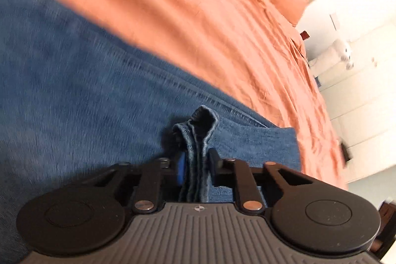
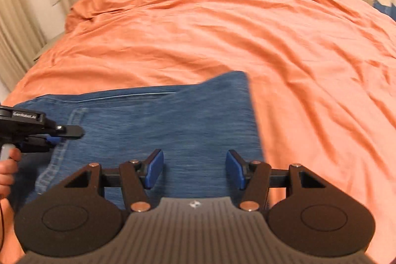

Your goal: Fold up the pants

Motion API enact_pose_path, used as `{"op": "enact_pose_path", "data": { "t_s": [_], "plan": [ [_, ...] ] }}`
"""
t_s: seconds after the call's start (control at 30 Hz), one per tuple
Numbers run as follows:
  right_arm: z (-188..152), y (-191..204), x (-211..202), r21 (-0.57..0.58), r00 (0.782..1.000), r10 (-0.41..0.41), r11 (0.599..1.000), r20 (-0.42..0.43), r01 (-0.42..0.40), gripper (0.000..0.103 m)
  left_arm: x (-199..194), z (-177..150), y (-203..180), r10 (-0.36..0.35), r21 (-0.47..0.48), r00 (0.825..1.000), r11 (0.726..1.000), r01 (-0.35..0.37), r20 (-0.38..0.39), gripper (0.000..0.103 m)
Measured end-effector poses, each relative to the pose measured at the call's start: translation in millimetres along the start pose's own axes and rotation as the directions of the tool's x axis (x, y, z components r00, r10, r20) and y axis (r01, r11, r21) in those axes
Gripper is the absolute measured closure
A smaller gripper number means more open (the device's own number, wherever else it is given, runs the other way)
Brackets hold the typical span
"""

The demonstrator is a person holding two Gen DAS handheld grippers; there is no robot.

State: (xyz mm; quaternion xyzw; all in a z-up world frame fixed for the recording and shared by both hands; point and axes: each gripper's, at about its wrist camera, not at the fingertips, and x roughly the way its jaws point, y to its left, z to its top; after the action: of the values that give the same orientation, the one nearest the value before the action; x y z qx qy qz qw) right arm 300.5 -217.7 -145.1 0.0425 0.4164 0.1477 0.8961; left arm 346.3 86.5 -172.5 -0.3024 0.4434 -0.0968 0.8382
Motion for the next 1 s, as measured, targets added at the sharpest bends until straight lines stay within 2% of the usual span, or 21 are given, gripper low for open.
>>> {"op": "enact_pose_path", "data": {
  "t_s": [0.07, 0.1, 0.17, 0.2, 0.23, 0.27, 0.3, 0.37, 0.43, 0.5, 0.67, 0.73, 0.8, 0.87, 0.93, 1.0],
  "plan": [
    [-1.2, -11.1, -3.0, -0.007, 0.999, -0.036, 0.999, 0.017, 0.036, 0.050, -12.5, -6.8, -27.8, 0.043, 0.153, 0.997, 0.987, -0.053, 0.072, 0.089],
    [-1.7, -16.7, -5.3, -0.013, 0.998, -0.050, 0.999, 0.025, 0.050, 0.051, -21.7, -13.3, -48.1, 0.061, 0.271, 0.990, 0.958, -0.095, 0.130, 0.090],
    [-1.8, -27.1, -8.7, -0.018, 0.997, -0.067, 0.998, 0.034, 0.067, 0.053, -40.0, -27.1, -86.3, 0.052, 0.479, 0.971, 0.863, -0.162, 0.234, 0.090],
    [-0.9, -31.1, -9.9, -0.019, 0.997, -0.071, 0.997, 0.038, 0.072, 0.060, -49.9, -33.1, -101.5, 0.024, 0.552, 0.964, 0.816, -0.173, 0.266, 0.090],
    [-0.6, -34.8, -11.8, -0.023, 0.997, -0.070, 0.997, 0.042, 0.071, 0.072, -57.7, -36.7, -112.0, 0.011, 0.597, 0.957, 0.780, -0.189, 0.289, 0.090],
    [1.1, -36.9, -12.7, -0.027, 0.996, -0.072, 0.997, 0.046, 0.073, 0.078, -62.3, -37.6, -118.1, 0.012, 0.623, 0.953, 0.754, -0.208, 0.303, 0.090],
    [3.3, -37.9, -13.0, -0.032, 0.996, -0.073, 0.997, 0.052, 0.075, 0.085, -61.7, -34.4, -119.4, 0.029, 0.630, 0.954, 0.745, -0.221, 0.299, 0.090],
    [6.8, -38.7, -12.5, -0.049, 0.995, -0.065, 0.996, 0.070, 0.068, 0.089, -49.4, -26.2, -109.3, 0.103, 0.618, 0.956, 0.742, -0.258, 0.276, 0.090],
    [11.5, -34.5, -7.6, -0.080, 0.994, -0.070, 0.994, 0.080, 0.076, 0.098, -32.0, -20.7, -87.3, 0.174, 0.601, 0.953, 0.743, -0.292, 0.249, 0.090],
    [18.9, -30.8, 1.4, -0.108, 0.994, -0.069, 0.991, 0.087, 0.079, 0.100, -15.3, -18.5, -65.6, 0.216, 0.584, 0.951, 0.752, -0.305, 0.220, 0.090],
    [48.3, -20.6, 36.6, -0.169, 0.991, -0.081, 0.981, 0.110, 0.099, 0.103, 5.1, -22.8, -40.6, 0.222, 0.524, 0.962, 0.806, -0.274, 0.161, 0.089],
    [60.3, -19.5, 53.6, -0.161, 0.992, -0.075, 0.983, 0.105, 0.091, 0.103, 10.6, -25.9, -33.1, 0.228, 0.528, 0.964, 0.806, -0.266, 0.138, 0.088],
    [68.0, -17.6, 75.7, -0.167, 0.993, -0.095, 0.980, 0.068, 0.106, 0.103, 13.9, -25.2, -29.6, 0.221, 0.532, 0.967, 0.807, -0.254, 0.126, 0.088],
    [70.0, -18.6, 96.2, -0.170, 0.993, -0.113, 0.978, 0.035, 0.117, 0.103, 13.6, -20.7, -25.4, 0.205, 0.508, 0.973, 0.829, -0.232, 0.110, 0.086],
    [66.4, -21.2, 113.9, -0.181, 0.991, -0.135, 0.975, -0.002, 0.132, 0.103, 13.0, -18.3, -20.4, 0.196, 0.490, 0.975, 0.843, -0.222, 0.105, 0.081],
    [63.1, -20.8, 121.5, -0.194, 0.991, -0.135, 0.972, -0.008, 0.131, 0.103, 12.4, -17.8, -16.2, 0.189, 0.467, 0.977, 0.859, -0.212, 0.098, 0.080]
  ]
}}
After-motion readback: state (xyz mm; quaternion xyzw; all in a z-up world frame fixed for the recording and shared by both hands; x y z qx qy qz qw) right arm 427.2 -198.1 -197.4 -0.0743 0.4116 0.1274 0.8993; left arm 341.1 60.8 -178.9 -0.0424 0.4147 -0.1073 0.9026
